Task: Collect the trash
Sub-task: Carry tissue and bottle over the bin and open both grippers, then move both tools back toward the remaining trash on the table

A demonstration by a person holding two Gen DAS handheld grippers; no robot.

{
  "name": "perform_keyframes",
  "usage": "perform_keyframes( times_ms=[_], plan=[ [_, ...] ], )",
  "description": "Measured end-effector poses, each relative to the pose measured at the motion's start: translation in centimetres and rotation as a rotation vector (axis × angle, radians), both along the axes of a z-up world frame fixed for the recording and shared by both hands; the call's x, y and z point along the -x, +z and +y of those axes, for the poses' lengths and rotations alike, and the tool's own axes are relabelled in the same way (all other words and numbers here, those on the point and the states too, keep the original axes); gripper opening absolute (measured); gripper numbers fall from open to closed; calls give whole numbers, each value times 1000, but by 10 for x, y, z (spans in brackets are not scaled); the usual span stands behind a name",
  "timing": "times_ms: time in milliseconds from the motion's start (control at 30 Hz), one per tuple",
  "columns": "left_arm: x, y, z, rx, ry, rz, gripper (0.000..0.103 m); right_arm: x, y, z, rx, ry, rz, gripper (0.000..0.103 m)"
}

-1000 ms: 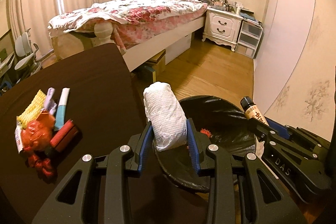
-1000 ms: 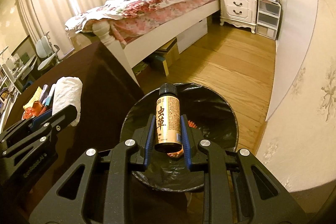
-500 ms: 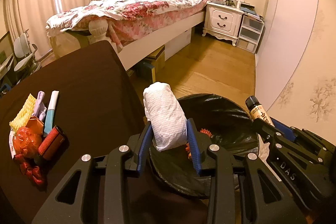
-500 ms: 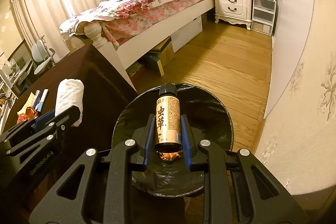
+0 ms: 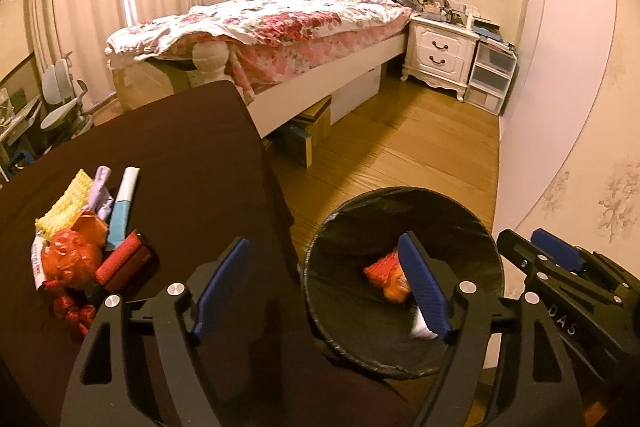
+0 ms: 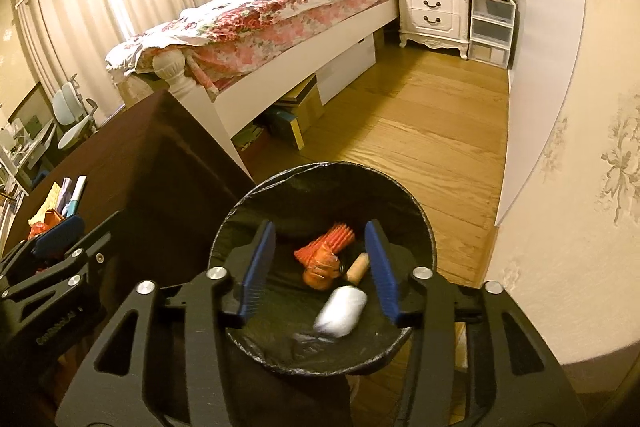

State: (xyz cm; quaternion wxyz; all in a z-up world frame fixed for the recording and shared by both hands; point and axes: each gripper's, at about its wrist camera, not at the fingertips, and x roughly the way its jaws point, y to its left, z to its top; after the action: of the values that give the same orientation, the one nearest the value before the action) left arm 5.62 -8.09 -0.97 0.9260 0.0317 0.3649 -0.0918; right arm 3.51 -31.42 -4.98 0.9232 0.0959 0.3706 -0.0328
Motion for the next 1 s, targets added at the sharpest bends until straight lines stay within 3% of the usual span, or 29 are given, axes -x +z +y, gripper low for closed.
perform_keyframes(
  times_ms=[233,1000],
  plan=[
    [5,2,10,-19,26,-10,78,3,3,11,10,16,-1,60],
    [34,-4,107,-20,214,32,78,6,6,93,22,185,20,61]
  ],
)
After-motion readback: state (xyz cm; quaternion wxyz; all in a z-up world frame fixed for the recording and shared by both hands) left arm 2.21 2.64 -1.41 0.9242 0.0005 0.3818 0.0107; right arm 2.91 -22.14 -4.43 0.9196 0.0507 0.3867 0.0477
